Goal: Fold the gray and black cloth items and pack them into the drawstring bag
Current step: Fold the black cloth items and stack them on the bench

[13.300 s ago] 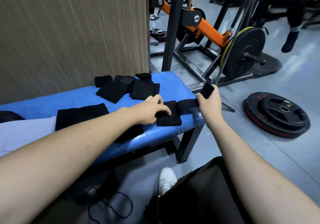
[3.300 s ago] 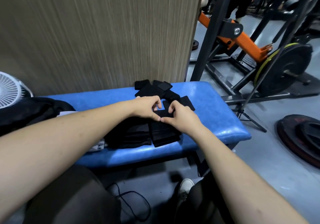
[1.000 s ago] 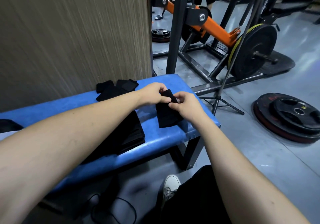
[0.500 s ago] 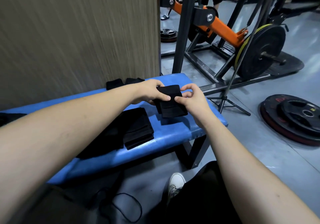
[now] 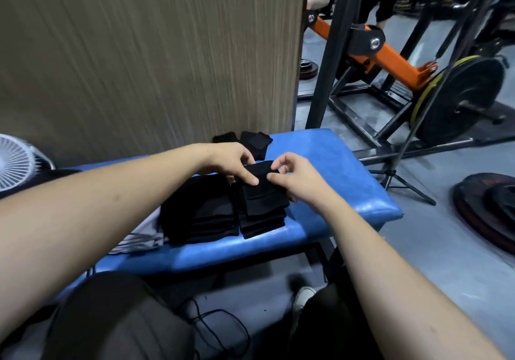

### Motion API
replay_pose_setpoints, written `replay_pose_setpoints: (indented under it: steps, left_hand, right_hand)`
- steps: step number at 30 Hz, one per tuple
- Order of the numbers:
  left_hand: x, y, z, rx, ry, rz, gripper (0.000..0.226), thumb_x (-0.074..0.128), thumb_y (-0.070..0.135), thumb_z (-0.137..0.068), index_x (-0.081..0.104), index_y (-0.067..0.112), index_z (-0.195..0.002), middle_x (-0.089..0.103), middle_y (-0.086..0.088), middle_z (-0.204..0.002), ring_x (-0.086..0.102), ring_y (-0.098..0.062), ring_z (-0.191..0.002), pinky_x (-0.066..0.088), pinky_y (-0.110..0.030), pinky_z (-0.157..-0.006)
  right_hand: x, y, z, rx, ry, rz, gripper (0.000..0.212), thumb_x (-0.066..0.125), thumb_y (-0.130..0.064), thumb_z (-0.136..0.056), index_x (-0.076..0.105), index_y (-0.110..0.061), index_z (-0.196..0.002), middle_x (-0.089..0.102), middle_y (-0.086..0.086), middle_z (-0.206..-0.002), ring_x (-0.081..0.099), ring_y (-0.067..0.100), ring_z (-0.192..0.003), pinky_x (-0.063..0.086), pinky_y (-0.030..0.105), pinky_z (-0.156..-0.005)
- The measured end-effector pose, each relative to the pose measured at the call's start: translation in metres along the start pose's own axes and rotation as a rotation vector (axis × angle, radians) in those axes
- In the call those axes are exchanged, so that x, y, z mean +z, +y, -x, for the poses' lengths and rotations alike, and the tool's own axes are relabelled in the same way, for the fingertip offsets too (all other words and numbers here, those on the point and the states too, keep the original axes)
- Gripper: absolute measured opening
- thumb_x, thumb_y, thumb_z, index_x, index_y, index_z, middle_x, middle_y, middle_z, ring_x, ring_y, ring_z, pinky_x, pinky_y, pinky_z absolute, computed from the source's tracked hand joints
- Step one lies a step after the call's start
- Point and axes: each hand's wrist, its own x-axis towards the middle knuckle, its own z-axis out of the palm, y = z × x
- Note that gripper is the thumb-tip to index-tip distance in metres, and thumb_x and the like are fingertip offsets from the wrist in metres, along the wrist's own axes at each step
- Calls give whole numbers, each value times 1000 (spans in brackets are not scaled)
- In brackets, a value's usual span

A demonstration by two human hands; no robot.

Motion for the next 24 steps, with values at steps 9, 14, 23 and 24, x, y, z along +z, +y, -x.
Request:
replay_pose_setpoints:
  steps: [9,14,23,24]
  left_hand:
    - [6,-17,3,34,44,-274,45,80,34,-78,67,15,-117,69,-2,-110,64,-17,-94,47,-26,-82]
    - [7,-23,2,49,38,-261,44,77,39,-80,68,19,-119,69,3,-114,64,-15,-103,47,-27,-91]
    - [5,-28,-1,190,202,-190,26,75,25,-83,71,17,-108,69,-6,-96,64,-19,-87,49,-33,-86]
    - [6,-28,0,197,204,-162,24,75,22,-84,71,17,-107,70,-7,-96,63,-17,-83,49,-32,-85]
  right_hand:
    - [20,4,-5,-168,-51,530,18,69,-30,-84,54,-22,-90,53,-7,-67,50,15,-69,46,36,-69]
    - [17,3,-9,-139,-53,516,17,70,-28,-84,57,-20,-91,52,-7,-66,49,14,-68,46,34,-67]
    - [14,8,-19,-75,-40,299,17,71,-12,-81,58,-22,-83,57,-2,-69,52,13,-63,47,31,-70]
    - [14,8,-18,-61,-33,275,16,70,-12,-81,58,-22,-83,57,-1,-70,52,14,-65,48,31,-71]
